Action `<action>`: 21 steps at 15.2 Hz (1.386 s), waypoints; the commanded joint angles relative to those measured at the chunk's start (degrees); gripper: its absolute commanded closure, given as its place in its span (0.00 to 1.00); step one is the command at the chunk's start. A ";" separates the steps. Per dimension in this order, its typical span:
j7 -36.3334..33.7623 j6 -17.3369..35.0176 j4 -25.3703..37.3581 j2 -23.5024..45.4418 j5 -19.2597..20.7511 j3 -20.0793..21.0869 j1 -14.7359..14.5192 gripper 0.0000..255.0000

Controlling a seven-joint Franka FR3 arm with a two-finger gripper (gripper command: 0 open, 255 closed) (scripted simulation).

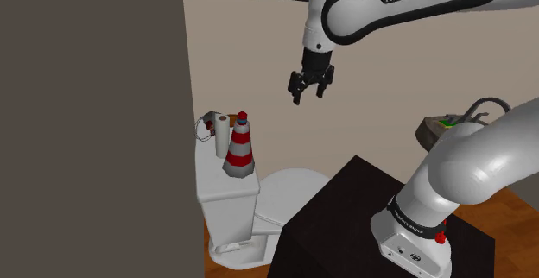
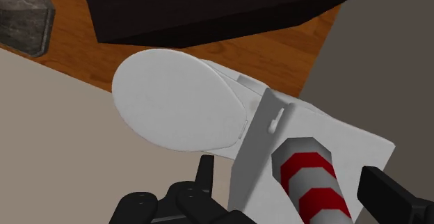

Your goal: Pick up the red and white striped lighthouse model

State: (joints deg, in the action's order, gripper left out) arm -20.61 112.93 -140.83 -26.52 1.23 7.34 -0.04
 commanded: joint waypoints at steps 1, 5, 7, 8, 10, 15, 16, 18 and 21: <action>-1.84 4.27 0.24 3.31 -0.46 0.67 0.04 0.00; -5.47 11.86 2.70 11.22 -0.63 1.95 0.30 0.00; -7.33 15.30 4.44 15.32 -0.41 2.51 0.44 0.00; -8.28 16.92 5.43 17.39 -0.22 2.76 0.51 0.00; -10.21 19.94 7.65 21.57 0.32 3.16 0.58 0.00; -15.12 26.17 14.56 32.03 2.36 3.53 0.31 0.00; -16.08 27.18 16.17 34.11 2.83 3.46 0.15 0.00; -17.93 28.98 19.61 38.26 3.74 3.22 -0.27 0.00; -19.08 31.09 21.06 41.29 4.53 2.88 -0.64 0.00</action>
State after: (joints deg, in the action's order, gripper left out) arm -39.45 143.28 -120.11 13.88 5.54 10.35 -0.64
